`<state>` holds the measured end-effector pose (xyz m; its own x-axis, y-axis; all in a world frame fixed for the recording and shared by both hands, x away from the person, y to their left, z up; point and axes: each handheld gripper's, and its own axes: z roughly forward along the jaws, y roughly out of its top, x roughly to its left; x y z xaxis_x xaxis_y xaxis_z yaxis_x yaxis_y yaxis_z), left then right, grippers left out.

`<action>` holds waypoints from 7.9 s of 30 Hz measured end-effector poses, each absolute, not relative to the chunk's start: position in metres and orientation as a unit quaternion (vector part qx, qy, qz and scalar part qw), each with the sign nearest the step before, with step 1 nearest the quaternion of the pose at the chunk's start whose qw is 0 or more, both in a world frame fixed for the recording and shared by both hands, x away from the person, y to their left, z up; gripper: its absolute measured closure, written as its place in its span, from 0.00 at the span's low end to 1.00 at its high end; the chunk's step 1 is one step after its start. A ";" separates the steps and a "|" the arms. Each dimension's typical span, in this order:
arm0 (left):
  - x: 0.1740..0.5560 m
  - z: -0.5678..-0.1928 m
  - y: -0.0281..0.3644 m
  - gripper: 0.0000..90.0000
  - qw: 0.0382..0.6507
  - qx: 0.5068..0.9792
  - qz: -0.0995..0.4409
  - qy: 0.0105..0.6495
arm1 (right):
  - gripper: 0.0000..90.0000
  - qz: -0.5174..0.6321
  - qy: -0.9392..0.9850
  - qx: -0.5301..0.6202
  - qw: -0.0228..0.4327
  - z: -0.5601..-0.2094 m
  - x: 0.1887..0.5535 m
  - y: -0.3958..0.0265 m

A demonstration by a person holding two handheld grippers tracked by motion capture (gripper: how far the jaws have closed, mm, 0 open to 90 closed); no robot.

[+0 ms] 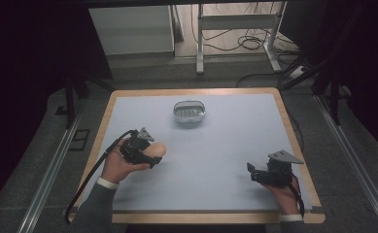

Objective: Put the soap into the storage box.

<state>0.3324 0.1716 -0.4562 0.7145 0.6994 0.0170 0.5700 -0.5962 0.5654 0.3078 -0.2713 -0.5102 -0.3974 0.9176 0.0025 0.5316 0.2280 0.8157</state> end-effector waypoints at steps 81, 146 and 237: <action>0.378 -0.434 0.148 0.36 0.270 0.888 0.133 0.347 | 0.08 0.378 0.743 0.492 0.251 -0.511 0.309 -0.272; 0.428 -0.413 0.113 0.36 0.266 0.899 0.130 0.324 | 0.08 0.373 0.742 0.496 0.253 -0.514 0.310 -0.275; 0.544 -0.445 0.072 0.36 0.226 0.911 0.091 0.334 | 0.08 0.376 0.735 0.507 0.249 -0.513 0.312 -0.284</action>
